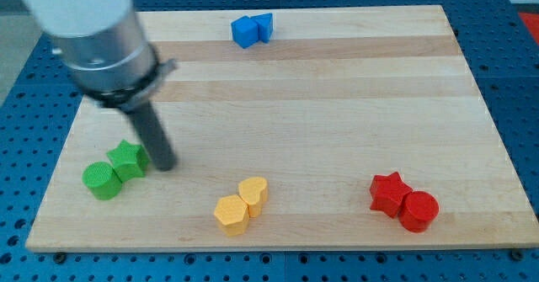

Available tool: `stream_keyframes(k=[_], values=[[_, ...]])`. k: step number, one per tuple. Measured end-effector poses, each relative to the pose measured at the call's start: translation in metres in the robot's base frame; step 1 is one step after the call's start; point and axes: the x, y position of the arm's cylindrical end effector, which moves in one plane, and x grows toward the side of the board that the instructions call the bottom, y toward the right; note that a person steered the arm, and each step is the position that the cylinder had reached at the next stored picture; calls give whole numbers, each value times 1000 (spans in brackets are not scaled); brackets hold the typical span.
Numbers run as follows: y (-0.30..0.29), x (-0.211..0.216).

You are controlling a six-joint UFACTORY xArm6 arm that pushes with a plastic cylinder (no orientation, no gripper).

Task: Move your arm towards the blue triangle

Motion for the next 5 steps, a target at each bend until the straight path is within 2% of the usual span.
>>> stream_keyframes(k=[1,3,4,5], values=[[99,-39],[207,-151],[232,-200],[232,-225]])
